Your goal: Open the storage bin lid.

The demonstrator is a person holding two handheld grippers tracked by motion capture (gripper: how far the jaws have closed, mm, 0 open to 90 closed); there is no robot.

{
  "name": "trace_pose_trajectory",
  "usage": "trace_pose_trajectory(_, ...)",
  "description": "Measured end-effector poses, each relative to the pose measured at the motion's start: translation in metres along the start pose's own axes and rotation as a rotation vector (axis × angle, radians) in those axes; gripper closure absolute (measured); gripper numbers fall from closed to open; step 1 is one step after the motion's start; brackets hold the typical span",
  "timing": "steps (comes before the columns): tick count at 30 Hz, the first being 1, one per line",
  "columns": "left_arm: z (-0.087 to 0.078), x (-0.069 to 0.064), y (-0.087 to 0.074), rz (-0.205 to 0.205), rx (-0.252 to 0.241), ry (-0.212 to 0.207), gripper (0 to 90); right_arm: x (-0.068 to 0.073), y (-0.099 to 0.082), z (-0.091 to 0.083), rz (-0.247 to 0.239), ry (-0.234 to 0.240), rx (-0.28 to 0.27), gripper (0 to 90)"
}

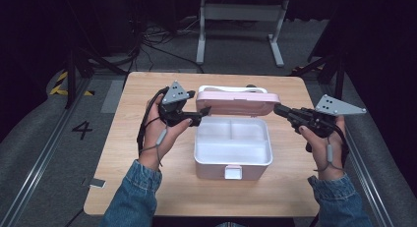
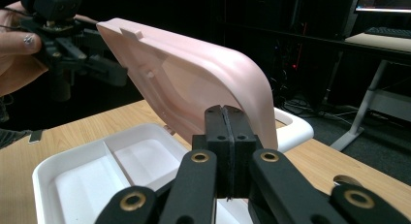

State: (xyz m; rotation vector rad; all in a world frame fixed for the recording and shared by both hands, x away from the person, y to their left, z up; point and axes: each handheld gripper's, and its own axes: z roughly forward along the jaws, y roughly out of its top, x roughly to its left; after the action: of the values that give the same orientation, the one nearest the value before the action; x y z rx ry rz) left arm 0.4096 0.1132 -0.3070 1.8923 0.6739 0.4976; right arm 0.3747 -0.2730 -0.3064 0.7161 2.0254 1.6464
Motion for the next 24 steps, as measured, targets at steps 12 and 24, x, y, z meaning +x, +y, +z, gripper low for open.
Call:
trace_pose_trajectory(12, 0.001, -0.001, 0.012, 0.018, -0.056, -0.001, 62.9, -0.001, 0.001, -0.003, 0.008, -0.005, -0.015, 90.0)
trace_pose_trajectory(24, 0.001, 0.0, 0.015, 0.025, -0.039, -0.002, 67.2, -0.003, 0.001, -0.013, 0.006, -0.017, -0.018, 90.0)
